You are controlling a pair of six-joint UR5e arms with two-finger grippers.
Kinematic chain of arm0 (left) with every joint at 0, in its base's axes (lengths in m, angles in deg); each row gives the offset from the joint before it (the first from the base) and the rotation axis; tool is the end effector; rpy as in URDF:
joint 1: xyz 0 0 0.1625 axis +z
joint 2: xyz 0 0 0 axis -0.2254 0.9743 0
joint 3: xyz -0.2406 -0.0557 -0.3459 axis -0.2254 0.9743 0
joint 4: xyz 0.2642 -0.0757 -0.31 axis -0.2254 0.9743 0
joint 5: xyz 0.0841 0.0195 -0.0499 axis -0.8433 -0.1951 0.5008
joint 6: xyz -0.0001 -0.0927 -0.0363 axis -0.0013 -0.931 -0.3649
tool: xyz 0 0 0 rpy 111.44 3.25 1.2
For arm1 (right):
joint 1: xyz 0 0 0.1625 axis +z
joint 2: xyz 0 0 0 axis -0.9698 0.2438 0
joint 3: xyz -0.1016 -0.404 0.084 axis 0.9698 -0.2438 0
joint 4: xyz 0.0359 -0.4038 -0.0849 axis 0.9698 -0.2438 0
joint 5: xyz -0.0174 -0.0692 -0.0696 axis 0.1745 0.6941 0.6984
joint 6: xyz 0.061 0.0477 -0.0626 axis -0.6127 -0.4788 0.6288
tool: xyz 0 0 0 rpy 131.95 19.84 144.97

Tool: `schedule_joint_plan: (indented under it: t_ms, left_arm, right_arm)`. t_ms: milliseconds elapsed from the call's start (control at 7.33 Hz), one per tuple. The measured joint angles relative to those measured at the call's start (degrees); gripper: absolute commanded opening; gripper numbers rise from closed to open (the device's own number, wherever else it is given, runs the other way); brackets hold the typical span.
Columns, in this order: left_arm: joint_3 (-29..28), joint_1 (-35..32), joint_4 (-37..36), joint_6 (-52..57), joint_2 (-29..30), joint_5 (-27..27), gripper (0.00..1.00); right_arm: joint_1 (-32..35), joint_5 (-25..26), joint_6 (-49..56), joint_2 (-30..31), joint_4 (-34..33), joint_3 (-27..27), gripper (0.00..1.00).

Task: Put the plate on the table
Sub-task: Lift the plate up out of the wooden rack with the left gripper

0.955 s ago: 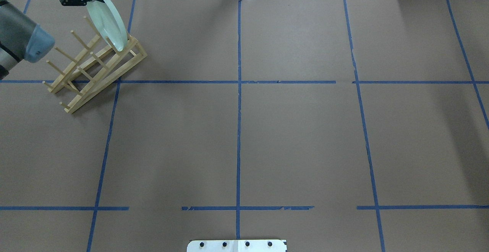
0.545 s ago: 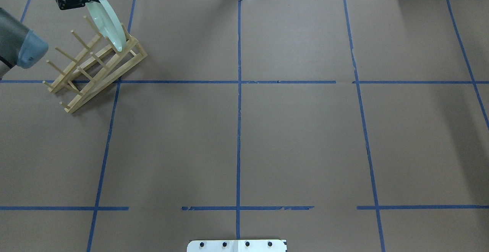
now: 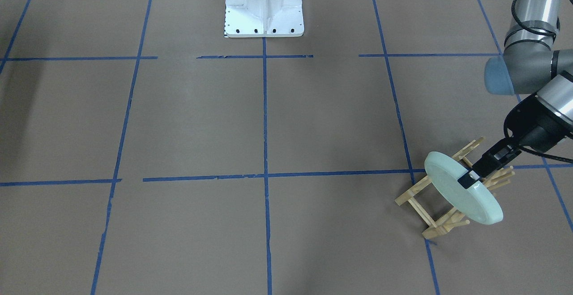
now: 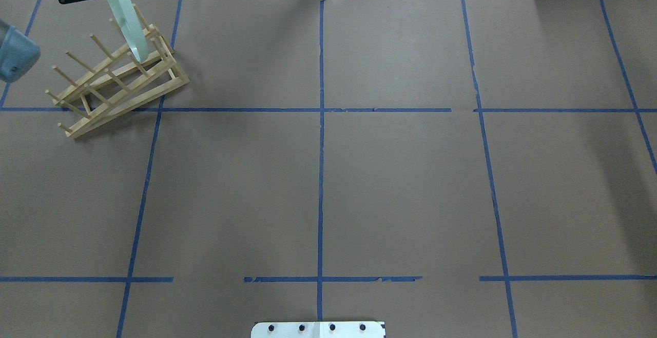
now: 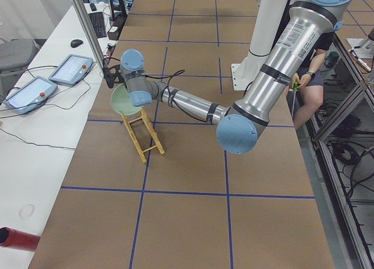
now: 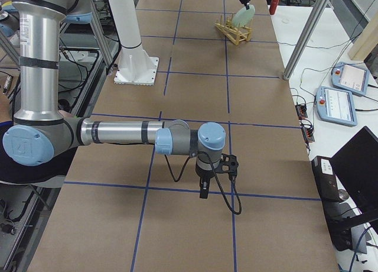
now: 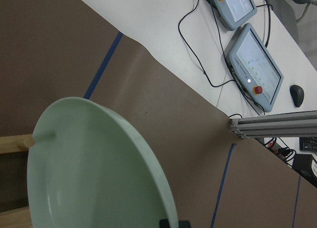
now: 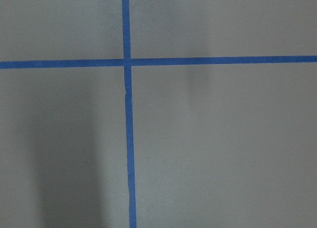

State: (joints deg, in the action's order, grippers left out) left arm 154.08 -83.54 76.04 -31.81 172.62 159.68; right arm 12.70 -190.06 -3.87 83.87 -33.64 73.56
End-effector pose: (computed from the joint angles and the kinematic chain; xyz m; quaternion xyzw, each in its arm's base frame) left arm 0.1635 -0.6514 0.3358 0.0515 0.6264 -0.2630 0.7320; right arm 0.0600 -0.4546 0.6479 -0.0129 -0.3301 0.0208 0.9436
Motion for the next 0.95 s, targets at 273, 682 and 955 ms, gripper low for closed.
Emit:
schedule_joint_plan:
  t_ms: [273, 682, 955]
  left_arm:
    - [3.9, -4.6, -3.6, -0.4, 0.2, 4.7, 0.0]
    - [15.6, -7.3, -18.1, 0.2, 0.6, 6.9, 0.0]
    - [21.2, -4.1, -21.4, 3.5, 0.8, 6.7, 0.0]
  right_arm:
    - [0.0, 0.0, 0.0, 0.0, 0.0, 0.0, 1.0]
    - [0.0, 0.0, 0.0, 0.0, 0.0, 0.0, 1.0]
    - [0.0, 0.0, 0.0, 0.0, 0.0, 0.0, 1.0]
